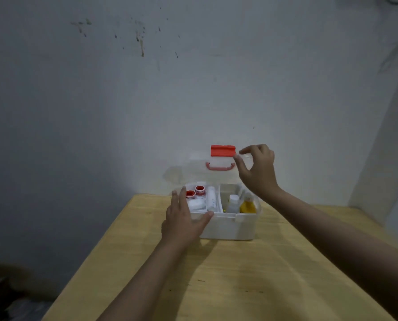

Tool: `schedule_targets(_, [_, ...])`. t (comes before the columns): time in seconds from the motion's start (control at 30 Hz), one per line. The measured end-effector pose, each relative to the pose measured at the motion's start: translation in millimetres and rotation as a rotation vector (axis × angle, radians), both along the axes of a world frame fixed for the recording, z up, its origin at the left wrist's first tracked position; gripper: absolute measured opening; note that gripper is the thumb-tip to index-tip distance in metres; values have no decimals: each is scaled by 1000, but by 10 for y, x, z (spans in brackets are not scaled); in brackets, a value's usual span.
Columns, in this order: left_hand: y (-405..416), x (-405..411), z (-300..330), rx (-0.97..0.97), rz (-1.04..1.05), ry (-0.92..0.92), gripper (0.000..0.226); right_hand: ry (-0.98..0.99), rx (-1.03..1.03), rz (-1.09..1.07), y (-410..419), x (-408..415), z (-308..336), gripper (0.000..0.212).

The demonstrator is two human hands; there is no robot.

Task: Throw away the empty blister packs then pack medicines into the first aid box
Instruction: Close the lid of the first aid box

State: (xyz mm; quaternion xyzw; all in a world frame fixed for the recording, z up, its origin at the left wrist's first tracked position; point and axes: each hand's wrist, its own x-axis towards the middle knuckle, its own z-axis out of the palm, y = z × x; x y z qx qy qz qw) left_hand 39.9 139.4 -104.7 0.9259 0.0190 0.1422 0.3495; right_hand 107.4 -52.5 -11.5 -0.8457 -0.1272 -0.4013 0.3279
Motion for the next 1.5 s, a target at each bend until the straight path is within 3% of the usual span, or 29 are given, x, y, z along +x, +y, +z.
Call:
schedule_targets(0.2, [-94,-113,162,76,54,-248,112,28,5,94,-49,-471,-416,37])
schedule_targets(0.3, [-114,-106,226,112,30,-330,94,96,-33,121,-77,-625,-612,49])
schedule_targets(0.43, [-98,-52,251,84,22,-296,58,213,-86,135,-136,-696,-767,57])
schedule_targets(0.63, [-90,-47,189,-31,7,-260,38,190,6,162,-122,-645,-597,37])
schedule_targets(0.87, [-79,-62,144,-39,5,-273,38,421,331,193,-12,-528,-506,31])
schedule_targets(1.0, [-62,-62,146,-36,-7,-283,37,476,367,316,-61,-584,-477,31])
schedule_targets(1.13, [-46,-62,122,-42,-22,-308,35,478,243,412,-148,-617,-511,42])
schedule_targets(1.3, [-55,-60,111,-28,-19,-314,36,387,-24,275,-111,-570,-695,65])
schedule_targets(1.5, [-68,-47,82,-87,-28,-331,31,225,-118,184,-82,-540,-821,63])
